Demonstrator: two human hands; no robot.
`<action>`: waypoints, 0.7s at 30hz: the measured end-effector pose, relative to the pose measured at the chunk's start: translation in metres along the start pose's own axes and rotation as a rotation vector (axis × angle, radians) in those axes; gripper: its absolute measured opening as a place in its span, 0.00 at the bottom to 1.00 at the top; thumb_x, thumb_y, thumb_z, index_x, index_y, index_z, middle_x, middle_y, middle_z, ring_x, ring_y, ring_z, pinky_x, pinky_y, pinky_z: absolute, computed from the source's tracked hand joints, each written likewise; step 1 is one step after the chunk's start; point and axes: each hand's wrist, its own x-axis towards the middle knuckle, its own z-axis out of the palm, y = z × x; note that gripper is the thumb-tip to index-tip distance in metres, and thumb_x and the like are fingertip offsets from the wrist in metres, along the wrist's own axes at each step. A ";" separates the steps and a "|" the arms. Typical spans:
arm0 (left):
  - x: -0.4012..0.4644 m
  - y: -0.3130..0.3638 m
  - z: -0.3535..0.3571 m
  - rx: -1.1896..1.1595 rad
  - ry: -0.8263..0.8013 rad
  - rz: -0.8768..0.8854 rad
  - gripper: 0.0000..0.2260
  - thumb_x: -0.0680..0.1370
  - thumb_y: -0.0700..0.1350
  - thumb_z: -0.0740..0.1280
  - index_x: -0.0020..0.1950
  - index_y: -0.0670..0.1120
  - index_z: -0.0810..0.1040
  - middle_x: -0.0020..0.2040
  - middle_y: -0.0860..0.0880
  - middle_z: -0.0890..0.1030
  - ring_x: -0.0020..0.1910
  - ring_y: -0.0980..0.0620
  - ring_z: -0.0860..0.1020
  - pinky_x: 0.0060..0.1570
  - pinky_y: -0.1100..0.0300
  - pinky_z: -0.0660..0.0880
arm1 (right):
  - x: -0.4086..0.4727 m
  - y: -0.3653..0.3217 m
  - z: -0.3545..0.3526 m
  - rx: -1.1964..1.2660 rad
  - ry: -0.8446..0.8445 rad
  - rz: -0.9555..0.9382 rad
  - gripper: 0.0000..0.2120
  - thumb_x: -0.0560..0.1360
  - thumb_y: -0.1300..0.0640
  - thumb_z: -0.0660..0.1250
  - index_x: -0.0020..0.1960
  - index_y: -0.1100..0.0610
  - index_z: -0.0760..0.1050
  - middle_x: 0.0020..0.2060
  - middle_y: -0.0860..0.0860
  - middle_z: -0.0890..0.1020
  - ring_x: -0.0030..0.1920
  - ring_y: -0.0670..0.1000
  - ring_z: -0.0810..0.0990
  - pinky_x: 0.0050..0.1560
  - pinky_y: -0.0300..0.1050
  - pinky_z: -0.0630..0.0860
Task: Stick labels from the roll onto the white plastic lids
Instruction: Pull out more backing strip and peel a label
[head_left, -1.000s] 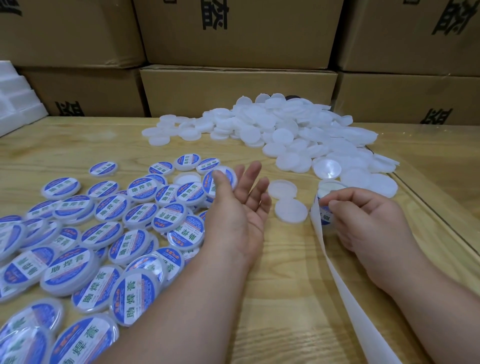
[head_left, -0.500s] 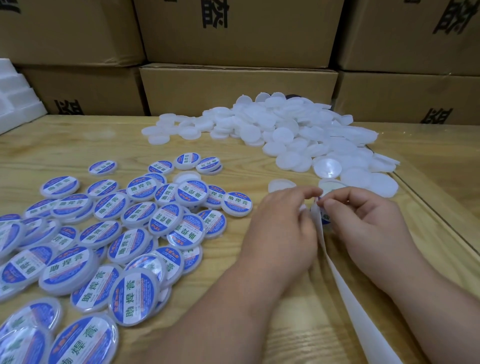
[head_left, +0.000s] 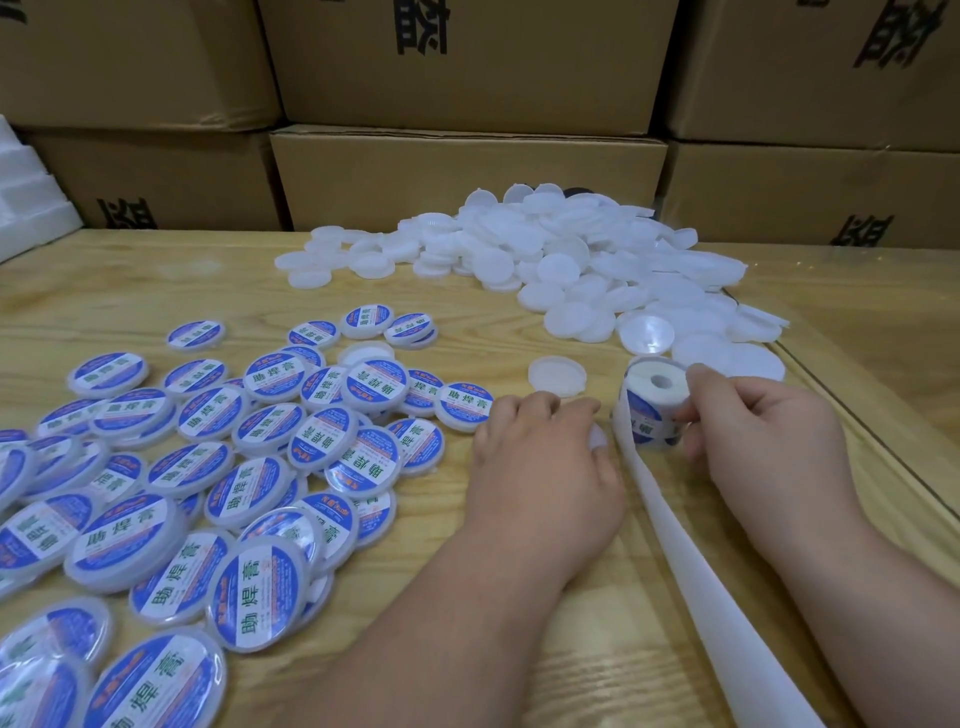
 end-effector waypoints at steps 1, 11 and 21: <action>0.000 0.000 0.000 0.001 -0.001 -0.004 0.21 0.80 0.52 0.60 0.74 0.59 0.69 0.70 0.54 0.72 0.69 0.49 0.63 0.69 0.54 0.58 | -0.001 -0.001 0.000 -0.002 -0.009 -0.017 0.23 0.79 0.44 0.64 0.31 0.57 0.80 0.27 0.51 0.82 0.25 0.46 0.74 0.35 0.44 0.70; 0.006 -0.007 -0.002 -0.426 0.069 -0.035 0.19 0.77 0.42 0.69 0.63 0.62 0.75 0.56 0.56 0.75 0.53 0.64 0.72 0.51 0.71 0.67 | -0.014 -0.010 0.006 -0.064 -0.245 -0.139 0.18 0.72 0.35 0.70 0.33 0.48 0.81 0.23 0.51 0.77 0.23 0.46 0.71 0.26 0.35 0.66; 0.006 -0.002 -0.012 -0.645 0.255 -0.026 0.14 0.82 0.41 0.63 0.47 0.62 0.71 0.56 0.57 0.71 0.56 0.67 0.70 0.54 0.77 0.64 | -0.018 -0.010 0.009 -0.081 -0.395 -0.147 0.10 0.73 0.59 0.66 0.36 0.49 0.81 0.26 0.50 0.81 0.27 0.51 0.78 0.31 0.46 0.76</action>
